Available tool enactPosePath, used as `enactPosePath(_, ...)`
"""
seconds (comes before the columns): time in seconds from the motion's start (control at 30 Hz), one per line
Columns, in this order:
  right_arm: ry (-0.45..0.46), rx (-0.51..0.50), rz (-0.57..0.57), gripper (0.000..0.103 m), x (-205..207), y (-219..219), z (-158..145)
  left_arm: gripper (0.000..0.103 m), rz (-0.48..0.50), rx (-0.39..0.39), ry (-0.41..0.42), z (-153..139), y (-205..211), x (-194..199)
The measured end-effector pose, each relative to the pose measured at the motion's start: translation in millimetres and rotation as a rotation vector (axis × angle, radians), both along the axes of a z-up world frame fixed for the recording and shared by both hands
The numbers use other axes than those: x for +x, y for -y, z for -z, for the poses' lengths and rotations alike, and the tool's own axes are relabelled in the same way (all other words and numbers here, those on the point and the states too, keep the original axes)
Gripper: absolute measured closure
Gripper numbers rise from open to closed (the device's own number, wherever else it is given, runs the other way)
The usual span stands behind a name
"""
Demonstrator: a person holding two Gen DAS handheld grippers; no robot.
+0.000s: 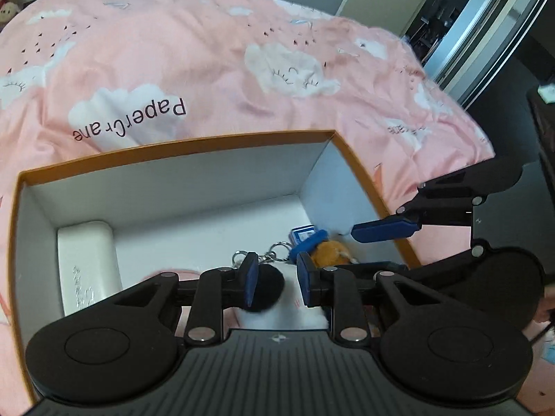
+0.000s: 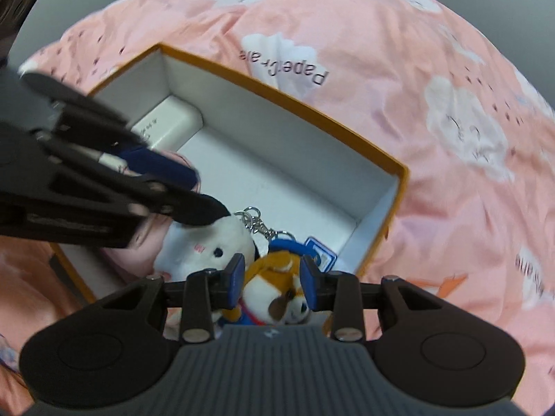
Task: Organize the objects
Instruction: 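Lower both plush toys into the box and open both tools, then grasp the black book with the left tool while the right tool approaches the card deck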
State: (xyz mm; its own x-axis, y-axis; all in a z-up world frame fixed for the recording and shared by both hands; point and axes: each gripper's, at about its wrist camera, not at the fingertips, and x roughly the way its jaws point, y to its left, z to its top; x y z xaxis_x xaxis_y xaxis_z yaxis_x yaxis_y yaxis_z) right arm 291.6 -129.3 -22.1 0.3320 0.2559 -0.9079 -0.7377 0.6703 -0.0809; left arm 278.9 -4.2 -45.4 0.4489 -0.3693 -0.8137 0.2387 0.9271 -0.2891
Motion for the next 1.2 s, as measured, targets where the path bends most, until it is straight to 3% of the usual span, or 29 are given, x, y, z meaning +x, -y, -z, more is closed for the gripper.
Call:
enactPosePath(0.13, 0.002, -0.045, -0.039, 0.069, 11, -7, 16, 0.073, 0.018, 0.026, -0.044, 16, 2, 3)
enactPosePath(0.2, -0.018, -0.056, -0.039, 0.080, 15, -8, 24, 0.074, 0.017, 0.038, -0.050, 21, 1, 3)
enactPosePath(0.33, -0.085, -0.053, -0.009, 0.081, 20, -5, 31, 0.075, 0.026, 0.005, -0.080, 28, -4, 5)
enactPosePath(0.43, -0.127, -0.057, 0.011, 0.081, 24, -4, 31, 0.075, 0.053, 0.027, -0.072, 29, 2, 4)
enactPosePath(0.63, -0.112, -0.042, 0.007, 0.081, 21, -4, 30, 0.075, 0.030, 0.039, -0.032, 26, 4, 0)
enactPosePath(0.73, -0.074, 0.024, 0.045, 0.079, 13, 7, 17, 0.075, 0.009, 0.013, 0.052, 11, -2, -11)
enactPosePath(0.8, -0.042, 0.081, 0.091, 0.072, 5, 16, 3, 0.075, -0.008, 0.008, 0.123, -3, -6, -25)
enactPosePath(0.97, 0.012, 0.252, 0.171, 0.070, -28, 38, -30, 0.075, -0.046, 0.045, 0.290, -42, -7, -66)
enactPosePath(1.2, 0.169, 0.482, 0.230, 0.047, -99, 63, -56, 0.059, -0.111, 0.074, 0.412, -74, -17, -125)
